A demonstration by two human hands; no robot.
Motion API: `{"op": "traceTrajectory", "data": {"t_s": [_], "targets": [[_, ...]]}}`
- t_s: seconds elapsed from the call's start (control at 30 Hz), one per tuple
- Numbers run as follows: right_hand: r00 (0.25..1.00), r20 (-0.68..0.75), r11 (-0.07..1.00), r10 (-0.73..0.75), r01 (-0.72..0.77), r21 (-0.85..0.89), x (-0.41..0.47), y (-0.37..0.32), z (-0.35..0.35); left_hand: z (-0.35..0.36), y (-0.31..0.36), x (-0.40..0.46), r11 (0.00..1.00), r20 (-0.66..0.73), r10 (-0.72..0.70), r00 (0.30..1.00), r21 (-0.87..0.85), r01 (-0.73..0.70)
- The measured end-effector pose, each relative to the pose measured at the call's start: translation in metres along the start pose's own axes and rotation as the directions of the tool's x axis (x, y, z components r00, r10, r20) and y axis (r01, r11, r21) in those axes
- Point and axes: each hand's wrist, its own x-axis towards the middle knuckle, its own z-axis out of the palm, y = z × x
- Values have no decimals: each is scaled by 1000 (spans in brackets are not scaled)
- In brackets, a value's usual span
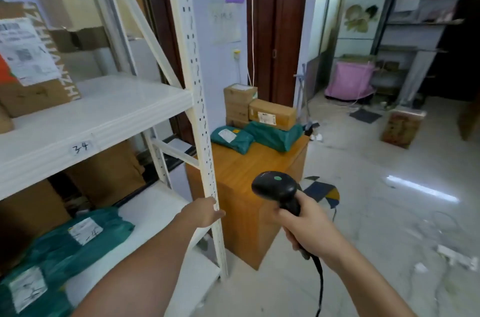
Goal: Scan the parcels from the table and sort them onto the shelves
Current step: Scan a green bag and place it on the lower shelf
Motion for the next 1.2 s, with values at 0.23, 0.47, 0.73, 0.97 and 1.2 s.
{"op": "traceTrajectory", "data": {"t_s": [0.23, 0.47, 0.73, 0.97, 1.2], "targets": [[997, -63, 999, 37, -39, -28, 9, 32, -89, 8, 106, 47, 997, 42, 77, 996, 4, -78], [996, -45, 997, 71, -71, 1, 62, 50, -118, 11, 149, 108, 988, 35, 96, 995, 115, -100], [996, -46, 997, 76, -76, 3, 166, 67, -124, -8, 141, 206, 993, 45, 27, 999, 114, -32], [994, -15, 994, 112, -112, 14, 264, 72, -130, -39, 137, 304, 998, 80, -7, 997, 59, 3], [988, 28, 988, 154, -155, 9, 357, 89, -150, -49, 146, 383, 998, 93, -34, 995, 47, 30]]}}
